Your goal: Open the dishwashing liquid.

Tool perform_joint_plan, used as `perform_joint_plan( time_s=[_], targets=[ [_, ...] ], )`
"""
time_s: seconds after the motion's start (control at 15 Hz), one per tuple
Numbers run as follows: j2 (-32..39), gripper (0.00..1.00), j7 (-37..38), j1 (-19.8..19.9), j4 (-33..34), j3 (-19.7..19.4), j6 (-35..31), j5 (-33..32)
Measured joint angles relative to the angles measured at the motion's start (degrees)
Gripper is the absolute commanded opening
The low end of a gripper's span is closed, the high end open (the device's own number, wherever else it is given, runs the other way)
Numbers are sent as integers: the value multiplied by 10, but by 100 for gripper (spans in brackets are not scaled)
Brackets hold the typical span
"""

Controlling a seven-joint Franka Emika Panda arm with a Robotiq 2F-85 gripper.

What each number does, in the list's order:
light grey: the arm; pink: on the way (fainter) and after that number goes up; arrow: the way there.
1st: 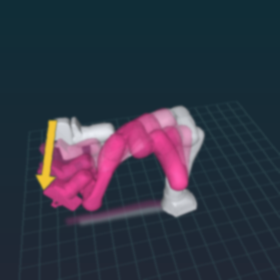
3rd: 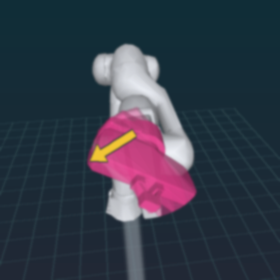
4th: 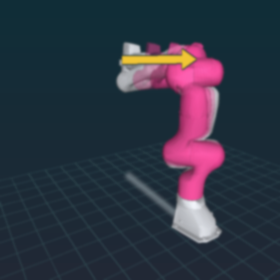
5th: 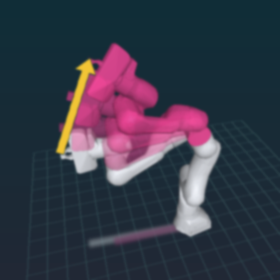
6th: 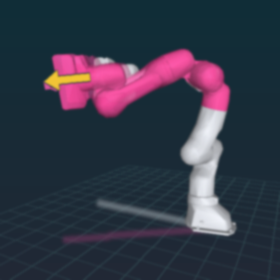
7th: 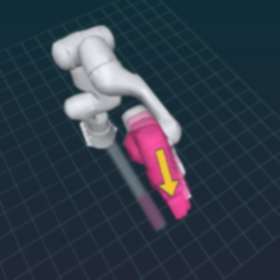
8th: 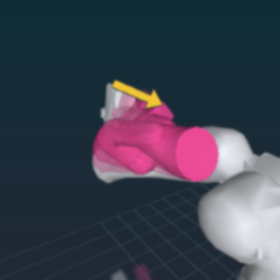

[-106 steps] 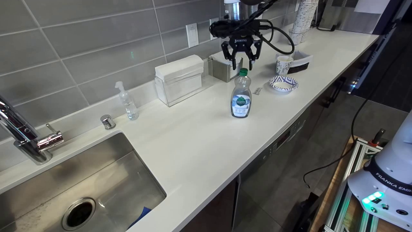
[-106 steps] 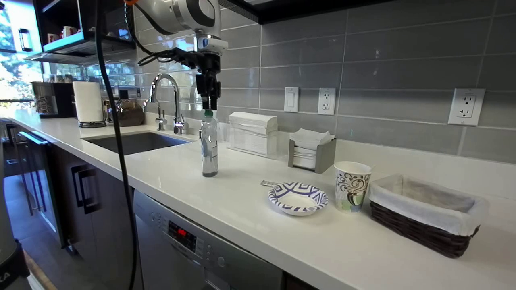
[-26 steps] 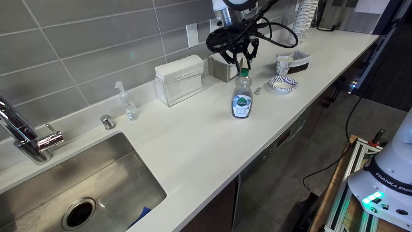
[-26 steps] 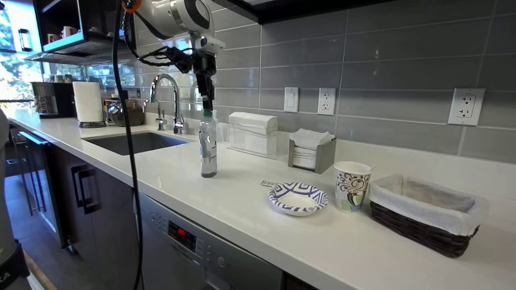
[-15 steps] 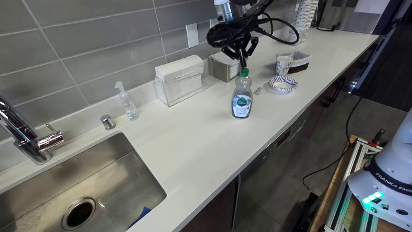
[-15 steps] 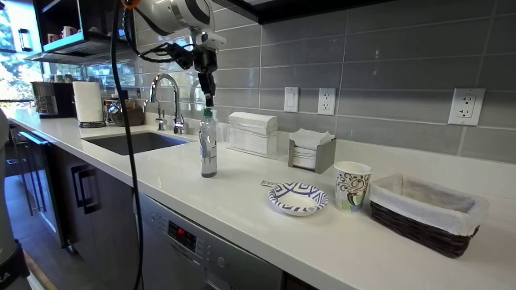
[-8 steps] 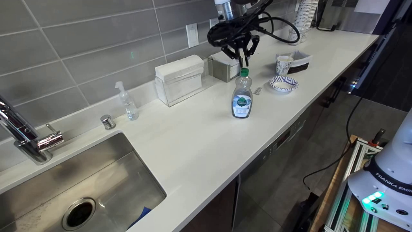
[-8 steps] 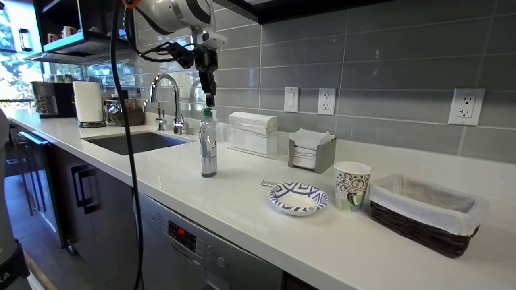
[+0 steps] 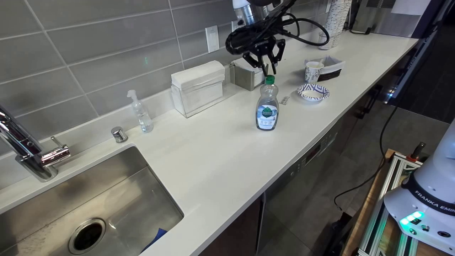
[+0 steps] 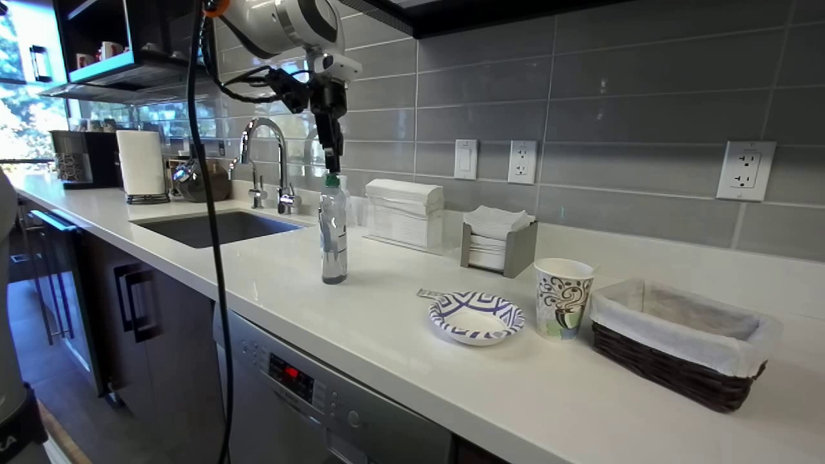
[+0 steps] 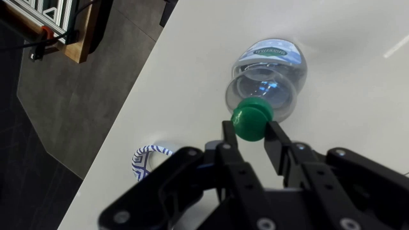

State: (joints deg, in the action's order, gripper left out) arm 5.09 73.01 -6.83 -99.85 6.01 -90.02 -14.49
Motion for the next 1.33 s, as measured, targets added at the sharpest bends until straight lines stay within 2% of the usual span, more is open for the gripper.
perform_joint_plan(
  time_s=[0.8,1.07,1.33],
  targets=[
    [31,36,0,-3,26,0,9,0],
    [35,28,0,-3,34,0,31,0],
    [36,1,0,-5,39,-1,50,0]
  ],
)
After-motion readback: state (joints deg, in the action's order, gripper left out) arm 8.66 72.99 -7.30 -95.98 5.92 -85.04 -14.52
